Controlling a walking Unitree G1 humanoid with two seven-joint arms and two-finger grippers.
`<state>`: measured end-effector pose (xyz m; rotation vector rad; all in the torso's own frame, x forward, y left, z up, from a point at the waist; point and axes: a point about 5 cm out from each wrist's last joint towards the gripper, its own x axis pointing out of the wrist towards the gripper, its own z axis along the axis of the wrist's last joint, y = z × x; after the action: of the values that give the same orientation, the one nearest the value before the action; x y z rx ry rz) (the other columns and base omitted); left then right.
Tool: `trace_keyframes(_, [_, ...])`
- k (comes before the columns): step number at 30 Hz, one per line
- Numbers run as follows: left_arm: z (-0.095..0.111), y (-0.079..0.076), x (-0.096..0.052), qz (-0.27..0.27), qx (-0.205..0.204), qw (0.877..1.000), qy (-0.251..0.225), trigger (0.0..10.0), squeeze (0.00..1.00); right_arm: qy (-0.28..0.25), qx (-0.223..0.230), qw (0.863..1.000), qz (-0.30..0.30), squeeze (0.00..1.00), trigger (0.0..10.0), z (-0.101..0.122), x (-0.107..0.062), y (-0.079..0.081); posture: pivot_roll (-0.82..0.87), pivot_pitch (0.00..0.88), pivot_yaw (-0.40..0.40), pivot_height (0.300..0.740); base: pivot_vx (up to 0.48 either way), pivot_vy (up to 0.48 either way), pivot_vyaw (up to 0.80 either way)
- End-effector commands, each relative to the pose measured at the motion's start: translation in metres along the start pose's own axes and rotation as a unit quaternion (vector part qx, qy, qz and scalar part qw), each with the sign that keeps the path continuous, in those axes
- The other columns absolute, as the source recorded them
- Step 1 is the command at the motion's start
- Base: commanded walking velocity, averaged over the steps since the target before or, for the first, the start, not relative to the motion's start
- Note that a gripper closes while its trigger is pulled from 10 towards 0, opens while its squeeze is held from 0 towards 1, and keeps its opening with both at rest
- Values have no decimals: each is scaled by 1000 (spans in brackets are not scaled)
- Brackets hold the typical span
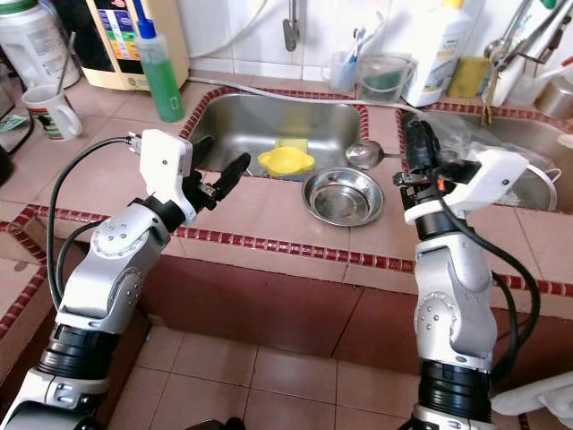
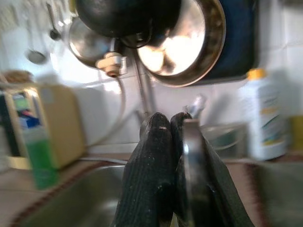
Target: Kitchen organization
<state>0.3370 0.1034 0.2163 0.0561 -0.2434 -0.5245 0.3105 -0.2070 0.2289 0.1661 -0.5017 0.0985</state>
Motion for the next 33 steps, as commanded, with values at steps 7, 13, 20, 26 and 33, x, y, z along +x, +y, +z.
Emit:
trace_keyframes(7, [-8, 12, 2, 15, -33, 999, 12, 10000, 0, 23, -113, 993, -35, 0, 10000, -8, -9, -7, -100, 25, 18, 740, 0, 0, 0])
trace_keyframes(13, [-8, 13, 3, 0, -29, 999, 14, 10000, 0, 32, -129, 991, -33, 0, 10000, -12, -13, -4, -101, 24, 21, 740, 0, 0, 0])
trace_keyframes(20, [-7, 12, 3, -11, -29, 999, 10, 10000, 0, 30, -142, 989, -29, 0, 10000, -12, -13, -2, -102, 25, 21, 740, 0, 0, 0])
trace_keyframes(26, [-7, 12, 4, -15, -34, 999, 10, 10000, 0, 26, -156, 987, -23, 0, 10000, -10, -12, -2, -103, 28, 17, 740, 42, 0, 0])
trace_keyframes(33, [-7, 12, 5, -19, -40, 999, 9, 10000, 0, 23, -159, 987, -23, 0, 10000, -8, -11, -2, -107, 32, 18, 740, 261, 0, 0])
